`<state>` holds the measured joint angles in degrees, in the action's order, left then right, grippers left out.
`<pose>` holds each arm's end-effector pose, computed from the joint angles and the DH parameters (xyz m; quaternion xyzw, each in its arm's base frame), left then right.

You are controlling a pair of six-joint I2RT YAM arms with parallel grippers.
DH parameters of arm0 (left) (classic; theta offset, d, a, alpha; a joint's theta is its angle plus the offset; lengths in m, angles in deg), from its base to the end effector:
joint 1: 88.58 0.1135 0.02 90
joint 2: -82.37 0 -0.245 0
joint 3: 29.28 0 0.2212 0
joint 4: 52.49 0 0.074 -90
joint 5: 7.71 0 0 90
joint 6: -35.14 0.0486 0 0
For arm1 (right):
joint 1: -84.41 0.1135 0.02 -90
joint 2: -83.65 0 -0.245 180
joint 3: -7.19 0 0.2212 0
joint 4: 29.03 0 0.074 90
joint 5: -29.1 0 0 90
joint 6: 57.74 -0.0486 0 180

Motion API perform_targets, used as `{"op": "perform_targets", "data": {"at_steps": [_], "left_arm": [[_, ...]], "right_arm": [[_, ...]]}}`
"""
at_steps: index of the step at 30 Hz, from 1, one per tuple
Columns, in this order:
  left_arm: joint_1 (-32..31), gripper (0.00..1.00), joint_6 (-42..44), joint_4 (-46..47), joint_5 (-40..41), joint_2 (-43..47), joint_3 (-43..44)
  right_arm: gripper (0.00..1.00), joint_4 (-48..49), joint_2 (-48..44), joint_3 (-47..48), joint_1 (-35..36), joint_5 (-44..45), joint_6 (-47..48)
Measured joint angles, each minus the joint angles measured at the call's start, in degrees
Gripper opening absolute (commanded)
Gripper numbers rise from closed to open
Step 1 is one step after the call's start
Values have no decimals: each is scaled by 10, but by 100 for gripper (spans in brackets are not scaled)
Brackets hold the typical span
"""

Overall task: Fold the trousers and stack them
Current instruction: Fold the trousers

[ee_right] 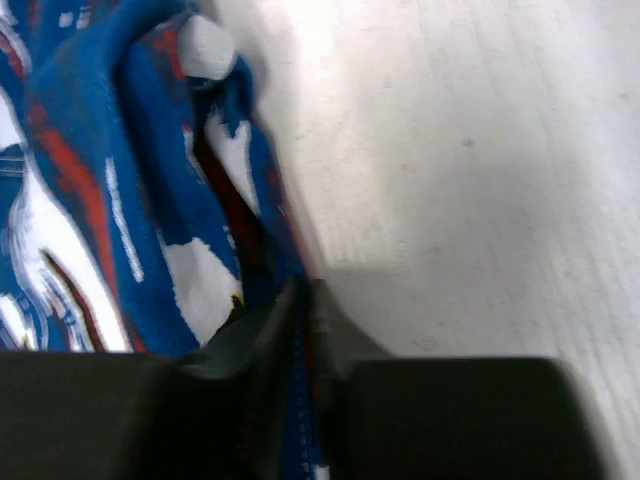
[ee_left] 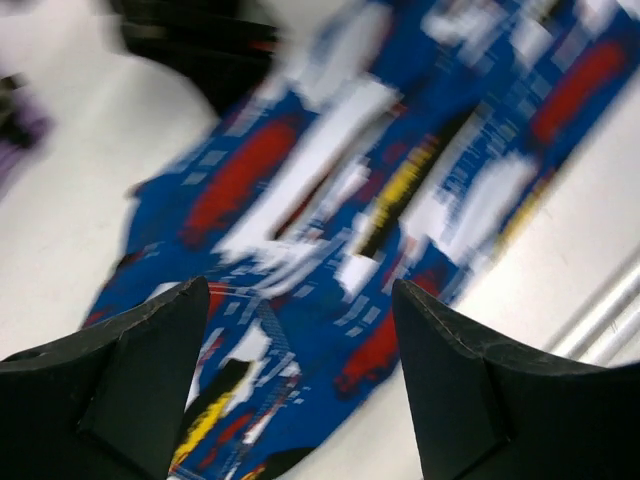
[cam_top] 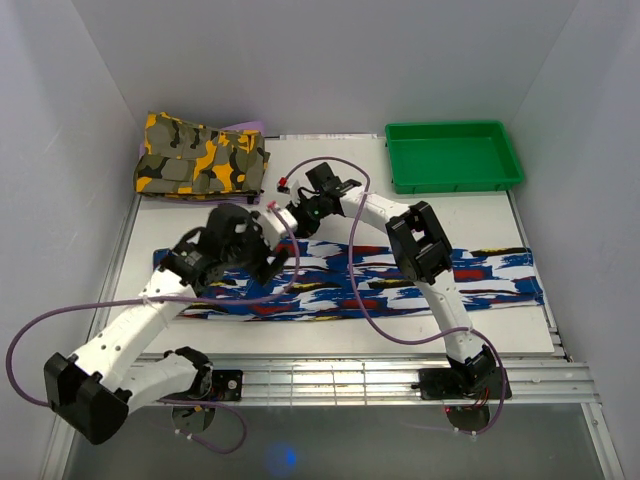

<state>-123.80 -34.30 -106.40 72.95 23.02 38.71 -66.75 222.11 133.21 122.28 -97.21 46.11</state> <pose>0.1585 -0.1216 0.2709 0.4585 0.8002 -0.1231 0.3665 0.3706 0.3247 0.1414 -0.4852 0.7576 0.3539 0.2557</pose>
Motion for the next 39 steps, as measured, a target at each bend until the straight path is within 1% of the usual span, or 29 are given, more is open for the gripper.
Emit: {"op": "perform_targets", "data": {"at_steps": [1,2,3,4,6,7,9,11,12,13,15,17,21,24,26,27,28,29,30,32,33,34,39], "left_arm": [[35,83,-15,1,-13,-6,23],[72,82,-29,3,-24,-19,45],[113,81,-45,3,-34,-38,65],[153,79,-61,1,-51,-63,85],[216,78,-88,1,-73,-123,119],[242,77,-102,-3,-85,-155,134],[273,77,-121,-8,-103,-213,155],[282,77,-134,-9,-118,-251,160],[282,77,-137,-12,-125,-263,160],[281,77,-140,-14,-129,-269,160],[281,77,-143,-15,-138,-276,160],[282,77,-146,-16,-144,-276,162],[285,77,-151,-12,-158,-295,182],[286,77,-154,-3,-164,-310,189],[288,77,-156,-2,-164,-317,192],[290,77,-160,-4,-165,-323,196],[291,77,-165,-6,-167,-330,203],[294,77,-169,-7,-168,-337,211],[297,77,-175,-9,-169,-349,225],[303,80,-182,-19,-171,-368,252],[304,80,-185,-22,-171,-379,268],[307,80,-187,-23,-172,-387,281],[309,81,-184,-37,-172,-397,314]], "right_arm": [[31,-1,0,0,0,-4,-2],[40,-5,0,1,0,-9,-3],[53,-8,-1,2,0,-13,-4],[58,-10,-2,3,0,-15,-6],[65,-15,-10,3,0,-14,-3],[66,-19,-15,3,0,-10,-3],[68,-24,-25,2,-3,-5,1],[65,-32,-37,2,-7,-1,6],[57,-38,-43,2,-10,-2,11],[54,-42,-49,2,-12,-5,16],[52,-63,-58,7,-17,-20,31],[52,-87,-59,19,-22,-42,45],[58,-135,-59,29,-25,-79,64],[59,-159,-59,29,-25,-99,68],[57,-174,-57,36,-25,-111,68],[50,-179,-53,43,-24,-116,69],[47,-185,-48,51,-23,-120,72],[41,-188,-44,57,-23,-123,73],[31,-189,-40,62,-21,-125,77],[19,-197,-36,63,-17,-128,85],[12,-203,-35,61,-16,-129,92],[9,-206,-35,60,-14,-129,99],[8,-211,-51,12,9,-125,134]]}}
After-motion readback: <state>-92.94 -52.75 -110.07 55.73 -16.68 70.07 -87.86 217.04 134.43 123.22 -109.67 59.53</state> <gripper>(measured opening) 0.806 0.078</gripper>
